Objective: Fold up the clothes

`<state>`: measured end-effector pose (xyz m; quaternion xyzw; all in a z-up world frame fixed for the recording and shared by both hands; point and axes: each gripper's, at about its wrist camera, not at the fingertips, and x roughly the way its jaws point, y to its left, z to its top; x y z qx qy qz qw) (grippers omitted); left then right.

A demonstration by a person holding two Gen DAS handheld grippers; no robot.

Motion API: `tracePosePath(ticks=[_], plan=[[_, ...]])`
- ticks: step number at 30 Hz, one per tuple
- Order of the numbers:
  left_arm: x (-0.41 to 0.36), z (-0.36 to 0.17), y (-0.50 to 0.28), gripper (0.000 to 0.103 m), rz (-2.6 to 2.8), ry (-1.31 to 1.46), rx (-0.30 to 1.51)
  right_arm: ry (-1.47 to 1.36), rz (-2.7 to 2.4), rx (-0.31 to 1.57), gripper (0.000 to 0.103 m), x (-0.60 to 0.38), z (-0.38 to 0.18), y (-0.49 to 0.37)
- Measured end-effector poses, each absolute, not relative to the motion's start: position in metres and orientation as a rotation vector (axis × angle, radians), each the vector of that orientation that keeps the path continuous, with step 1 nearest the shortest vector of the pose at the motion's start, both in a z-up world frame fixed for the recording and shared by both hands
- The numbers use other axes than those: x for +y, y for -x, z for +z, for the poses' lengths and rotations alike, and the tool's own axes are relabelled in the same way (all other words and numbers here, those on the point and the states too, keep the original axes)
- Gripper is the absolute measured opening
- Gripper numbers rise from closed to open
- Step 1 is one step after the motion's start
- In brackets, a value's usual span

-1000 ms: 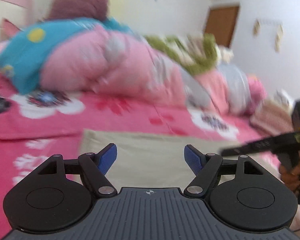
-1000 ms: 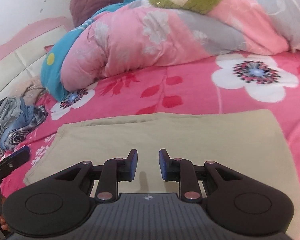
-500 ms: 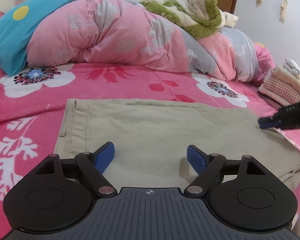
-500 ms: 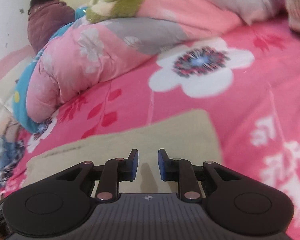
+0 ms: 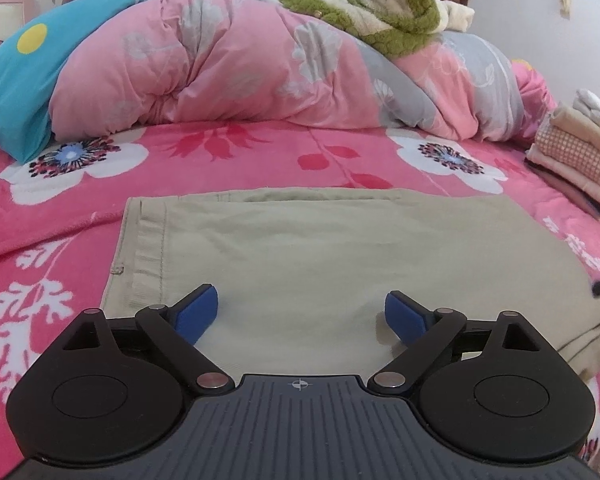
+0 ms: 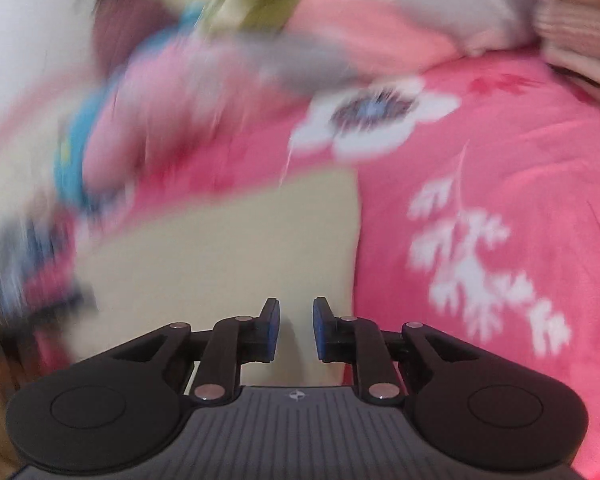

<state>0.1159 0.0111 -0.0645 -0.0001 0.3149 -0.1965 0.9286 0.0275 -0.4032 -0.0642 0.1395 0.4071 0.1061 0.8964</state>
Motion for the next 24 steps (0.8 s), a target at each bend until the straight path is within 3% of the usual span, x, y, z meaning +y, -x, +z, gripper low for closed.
tracePosePath(ticks=[7,12,20,24], plan=[[0.013,-0.063,-0.117,0.092,-0.395,0.022,0.658,-0.214,0.185,0.798,0.02,-0.4,-0.04,0.013],[0.016,-0.062,-0.112,0.093,-0.404,0.027,0.63,-0.245,0.187,0.839,0.019,-0.392,-0.078,0.012],[0.019,-0.03,-0.075,0.093,-0.439,0.041,0.496,-0.25,0.187,0.676,0.021,-0.36,-0.027,0.029],[-0.001,-0.05,-0.062,0.093,-0.448,-0.049,0.55,-0.273,0.174,0.71,0.021,-0.339,-0.051,0.018]])
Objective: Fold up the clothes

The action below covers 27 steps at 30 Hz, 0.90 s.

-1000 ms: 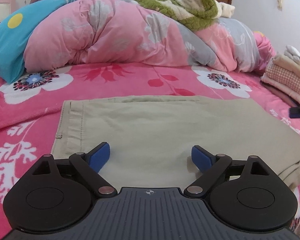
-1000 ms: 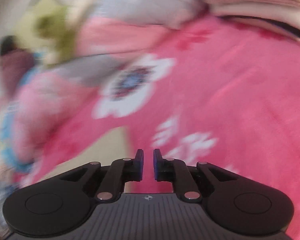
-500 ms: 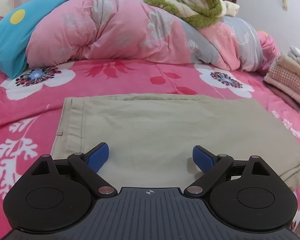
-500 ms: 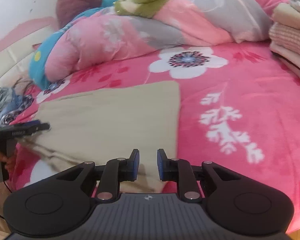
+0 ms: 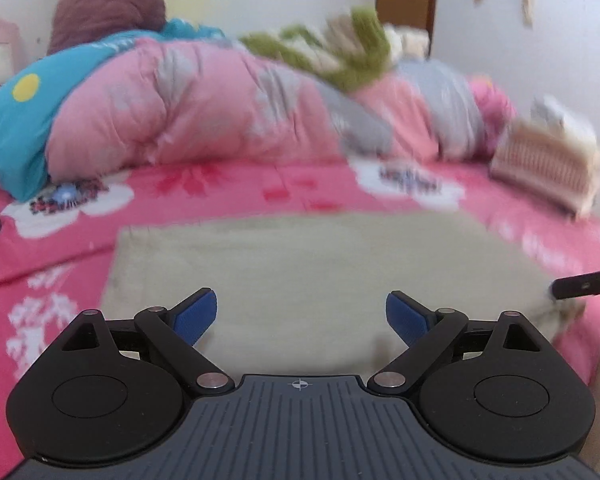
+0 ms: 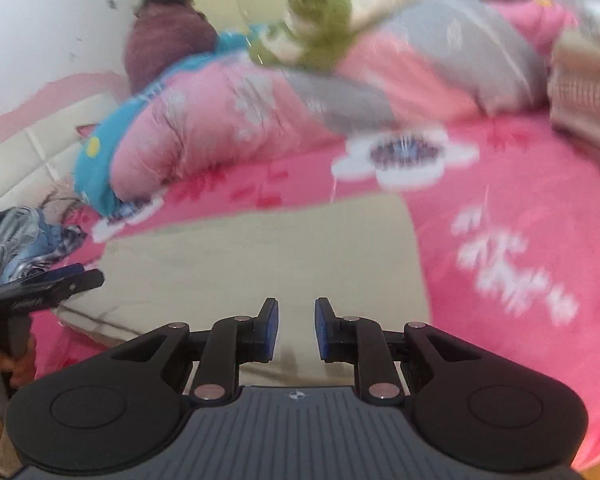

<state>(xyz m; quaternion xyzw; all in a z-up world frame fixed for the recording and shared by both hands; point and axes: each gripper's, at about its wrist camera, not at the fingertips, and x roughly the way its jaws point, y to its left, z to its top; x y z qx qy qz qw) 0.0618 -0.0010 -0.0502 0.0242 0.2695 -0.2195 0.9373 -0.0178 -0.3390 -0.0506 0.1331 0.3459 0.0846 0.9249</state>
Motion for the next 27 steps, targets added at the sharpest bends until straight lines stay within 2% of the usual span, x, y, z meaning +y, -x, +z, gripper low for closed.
tracePosePath(ticks=[3,6,10,13,16,20,25,27], plan=[[-0.003,-0.065,-0.058,0.093,-0.432,-0.061,0.56,-0.27,0.143,0.782,0.02,-0.331,-0.083,0.01],[0.001,-0.063,-0.059,0.093,-0.435,-0.05,0.56,-0.221,0.112,0.764,0.021,-0.32,-0.061,0.015],[0.003,-0.064,-0.057,0.093,-0.437,-0.044,0.554,-0.183,0.216,0.616,0.021,-0.296,-0.026,0.028],[0.004,-0.065,-0.055,0.093,-0.444,-0.042,0.546,-0.142,0.273,0.601,0.021,-0.275,-0.035,0.026],[0.006,-0.066,-0.054,0.093,-0.452,-0.038,0.544,-0.053,0.257,0.748,0.023,-0.258,-0.08,0.01],[0.008,-0.067,-0.055,0.093,-0.46,-0.028,0.539,-0.057,0.227,0.741,0.023,-0.256,-0.062,0.012],[0.01,-0.067,-0.054,0.093,-0.468,-0.021,0.532,-0.02,0.276,0.601,0.024,-0.236,-0.039,0.024],[0.011,-0.067,-0.054,0.093,-0.471,-0.018,0.53,0.002,0.299,0.642,0.024,-0.227,-0.054,0.019]])
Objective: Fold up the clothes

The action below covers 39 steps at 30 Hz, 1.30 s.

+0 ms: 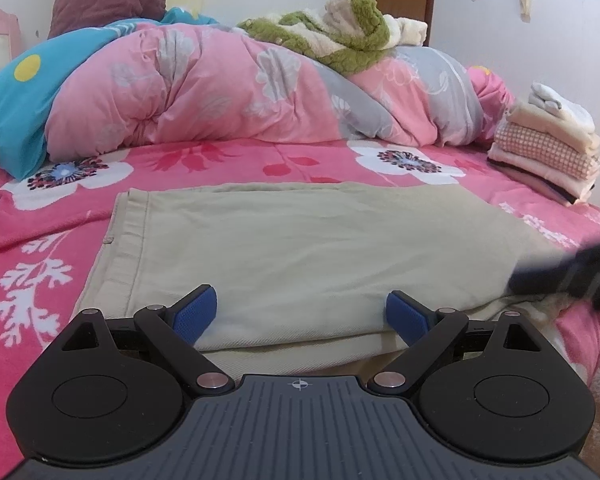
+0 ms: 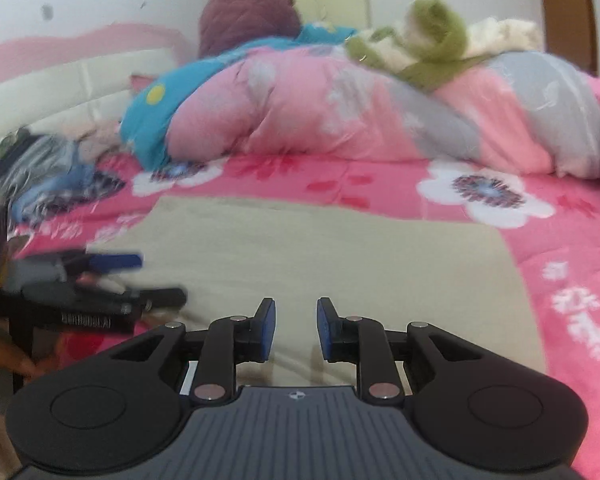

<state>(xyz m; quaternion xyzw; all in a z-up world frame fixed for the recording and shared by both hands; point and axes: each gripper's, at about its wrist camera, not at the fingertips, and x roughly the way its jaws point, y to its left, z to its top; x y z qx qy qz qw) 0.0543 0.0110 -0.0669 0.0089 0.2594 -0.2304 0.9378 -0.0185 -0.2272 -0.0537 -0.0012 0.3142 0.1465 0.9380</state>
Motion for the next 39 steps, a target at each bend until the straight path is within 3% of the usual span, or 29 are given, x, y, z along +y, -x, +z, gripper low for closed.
tracePosePath(ticks=[3,15,21,27,39], plan=[[0.012,-0.067,-0.054,0.093,-0.474,-0.014,0.526,0.04,0.29,0.686,0.024,-0.22,-0.086,0.014],[-0.003,-0.041,-0.046,0.093,-0.514,-0.021,0.442,0.075,0.293,0.663,0.024,-0.218,-0.088,0.02],[-0.02,-0.073,-0.056,0.094,-0.493,-0.061,0.547,0.059,0.302,0.646,0.024,-0.222,-0.089,0.023],[-0.018,-0.076,-0.053,0.096,-0.5,-0.061,0.53,0.043,0.313,0.636,0.024,-0.226,-0.09,0.024],[-0.019,-0.077,-0.055,0.097,-0.497,-0.065,0.537,-0.027,0.137,0.547,0.024,-0.262,-0.05,0.024]])
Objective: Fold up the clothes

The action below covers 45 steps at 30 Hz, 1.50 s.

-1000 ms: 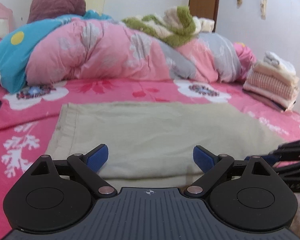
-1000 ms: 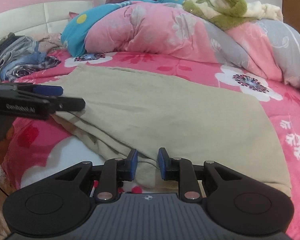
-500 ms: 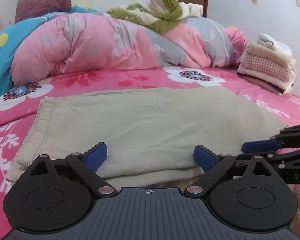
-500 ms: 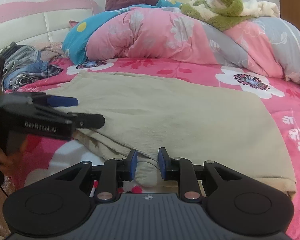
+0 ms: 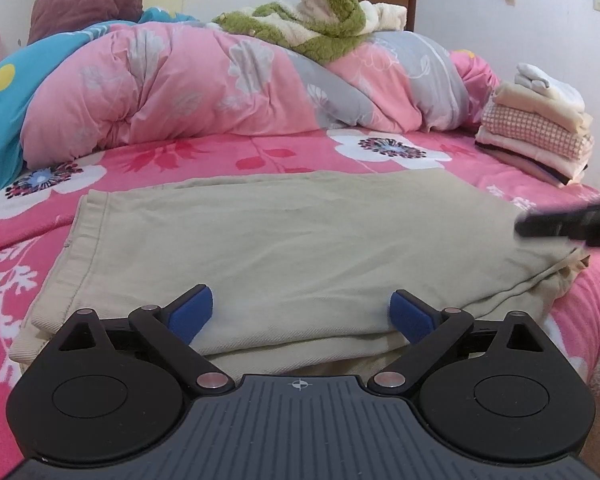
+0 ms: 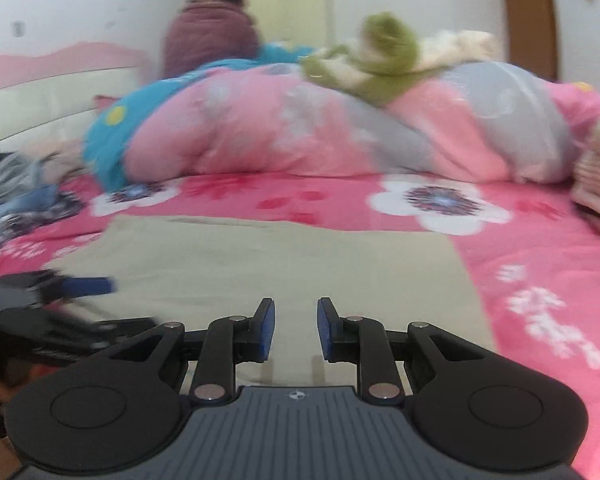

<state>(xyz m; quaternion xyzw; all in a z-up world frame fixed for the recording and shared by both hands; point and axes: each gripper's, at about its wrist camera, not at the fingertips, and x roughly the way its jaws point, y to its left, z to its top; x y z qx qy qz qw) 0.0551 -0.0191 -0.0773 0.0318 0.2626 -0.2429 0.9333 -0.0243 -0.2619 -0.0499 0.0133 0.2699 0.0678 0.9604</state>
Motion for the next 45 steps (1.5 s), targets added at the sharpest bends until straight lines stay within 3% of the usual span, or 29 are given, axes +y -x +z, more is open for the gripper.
tracePosePath(ticks=[2,6,17,24,32,39,42,45], plan=[[-0.02,-0.077,-0.055,0.098,-0.496,-0.069,0.539,-0.028,0.096,0.64,0.025,-0.269,-0.07,0.015],[-0.021,-0.075,-0.055,0.098,-0.494,-0.075,0.548,-0.015,0.102,0.634,0.025,-0.271,-0.092,0.018],[-0.044,-0.041,-0.048,0.1,-0.51,-0.139,0.474,-0.057,0.121,0.629,0.025,-0.281,-0.093,0.018],[-0.068,-0.077,-0.065,0.101,-0.485,-0.148,0.605,-0.082,0.135,0.62,0.025,-0.286,-0.093,0.02],[-0.063,-0.079,-0.063,0.102,-0.493,-0.126,0.587,-0.102,0.15,0.629,0.026,-0.289,-0.086,0.018],[-0.064,-0.079,-0.063,0.103,-0.494,-0.12,0.594,-0.105,0.03,0.557,0.039,-0.316,-0.056,0.014],[-0.064,-0.079,-0.063,0.103,-0.496,-0.116,0.598,-0.107,0.021,0.678,0.042,-0.328,-0.089,0.002],[-0.064,-0.079,-0.064,0.103,-0.498,-0.113,0.603,-0.104,0.019,0.665,0.042,-0.328,-0.084,0.005]])
